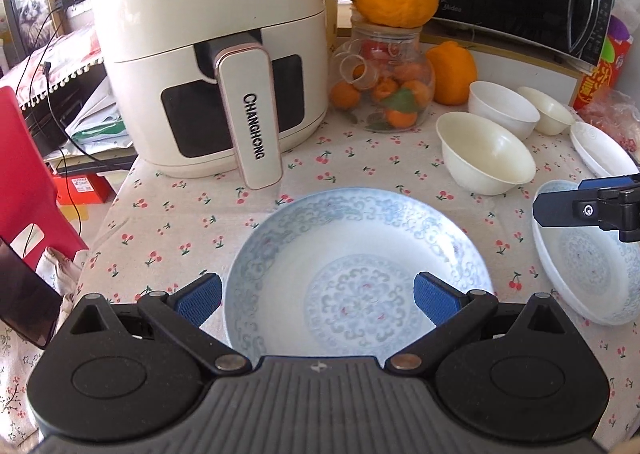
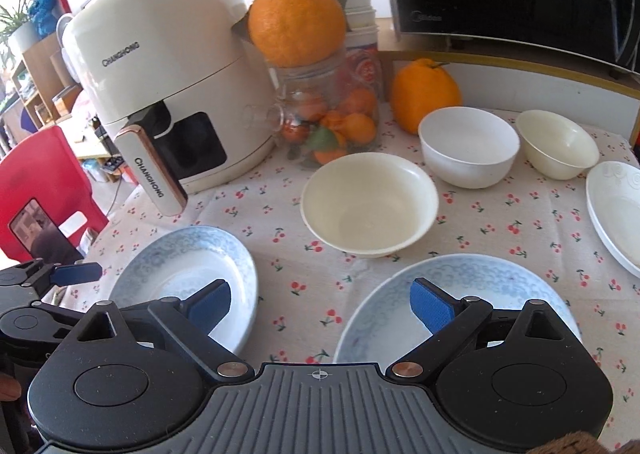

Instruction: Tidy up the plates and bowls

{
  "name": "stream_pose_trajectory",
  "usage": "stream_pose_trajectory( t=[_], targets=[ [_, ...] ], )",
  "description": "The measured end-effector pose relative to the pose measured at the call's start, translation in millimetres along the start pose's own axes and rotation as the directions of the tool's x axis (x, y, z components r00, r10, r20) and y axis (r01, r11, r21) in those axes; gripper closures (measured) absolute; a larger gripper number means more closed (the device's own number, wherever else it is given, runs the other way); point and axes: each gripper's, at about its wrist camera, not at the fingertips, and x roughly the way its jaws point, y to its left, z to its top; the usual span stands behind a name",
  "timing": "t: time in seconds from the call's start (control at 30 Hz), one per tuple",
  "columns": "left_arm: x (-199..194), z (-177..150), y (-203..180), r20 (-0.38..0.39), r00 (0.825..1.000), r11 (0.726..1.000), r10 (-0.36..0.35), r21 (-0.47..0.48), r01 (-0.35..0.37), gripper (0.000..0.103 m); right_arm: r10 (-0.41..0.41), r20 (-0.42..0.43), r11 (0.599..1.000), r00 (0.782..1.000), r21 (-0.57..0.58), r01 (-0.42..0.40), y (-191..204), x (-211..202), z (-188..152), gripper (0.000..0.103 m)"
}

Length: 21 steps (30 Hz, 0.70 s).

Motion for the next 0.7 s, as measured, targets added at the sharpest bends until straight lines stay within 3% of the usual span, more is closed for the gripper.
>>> stream_pose_trajectory(
  t=[0.27, 0.5, 0.7],
  targets=[
    [11.4, -12.3, 26.3, -0.049, 0.998, 0.995, -0.038, -0.096, 0.033, 0.003, 0.136, -0.016, 0.989, 0.991, -0.049, -0.137, 34.4, 31.0, 0.4, 0.005],
    [25.3, -19.3, 33.7, -0.108, 0.986, 0.973, -0.129, -0.208, 0.104, 0.018, 0.198, -0.075, 0.978, 0.977, -0.049, -0.202, 45.4, 59.4, -4.8, 0.005],
    [24.0, -20.0, 33.5, -0.102, 0.986, 0.972, -0.132, -0.209, 0.108, 0.026, 0.211, -0.11, 0.975, 0.971, -0.041, -0.217, 43.9, 70.0, -5.3, 0.005]
  ],
)
